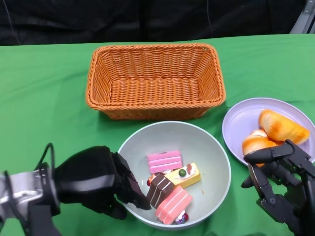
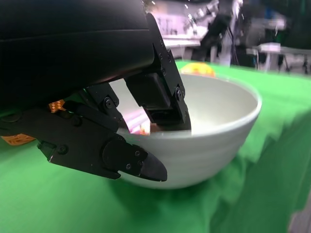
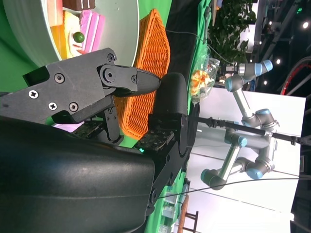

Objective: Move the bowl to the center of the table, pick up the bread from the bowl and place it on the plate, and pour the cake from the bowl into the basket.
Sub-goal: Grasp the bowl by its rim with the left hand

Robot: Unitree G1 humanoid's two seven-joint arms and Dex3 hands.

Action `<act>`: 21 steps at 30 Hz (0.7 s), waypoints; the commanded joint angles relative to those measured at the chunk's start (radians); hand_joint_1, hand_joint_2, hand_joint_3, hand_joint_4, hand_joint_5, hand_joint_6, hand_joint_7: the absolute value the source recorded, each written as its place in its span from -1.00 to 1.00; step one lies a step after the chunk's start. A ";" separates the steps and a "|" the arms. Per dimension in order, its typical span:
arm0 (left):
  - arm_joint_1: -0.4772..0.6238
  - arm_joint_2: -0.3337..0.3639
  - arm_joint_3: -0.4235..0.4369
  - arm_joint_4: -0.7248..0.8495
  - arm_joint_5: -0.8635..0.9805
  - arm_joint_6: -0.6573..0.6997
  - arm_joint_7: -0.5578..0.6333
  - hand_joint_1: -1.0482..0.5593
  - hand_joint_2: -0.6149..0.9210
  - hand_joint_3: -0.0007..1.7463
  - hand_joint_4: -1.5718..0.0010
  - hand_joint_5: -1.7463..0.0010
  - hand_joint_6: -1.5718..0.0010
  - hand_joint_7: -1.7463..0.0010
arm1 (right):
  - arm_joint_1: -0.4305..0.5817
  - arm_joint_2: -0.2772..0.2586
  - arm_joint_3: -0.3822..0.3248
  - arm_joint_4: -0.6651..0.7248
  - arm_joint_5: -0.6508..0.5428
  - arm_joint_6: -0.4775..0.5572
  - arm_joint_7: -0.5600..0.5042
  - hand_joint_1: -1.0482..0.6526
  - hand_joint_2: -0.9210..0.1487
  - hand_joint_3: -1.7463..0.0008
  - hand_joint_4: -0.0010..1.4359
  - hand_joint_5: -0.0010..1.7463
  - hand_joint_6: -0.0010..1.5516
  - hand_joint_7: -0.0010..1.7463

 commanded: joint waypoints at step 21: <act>-0.108 0.029 -0.394 0.190 -0.132 0.034 0.473 0.06 0.99 -0.91 -0.01 -0.97 0.05 -0.70 | 0.005 0.010 -0.003 -0.011 -0.004 0.001 -0.003 0.06 -0.87 0.49 -0.03 0.67 -0.10 0.30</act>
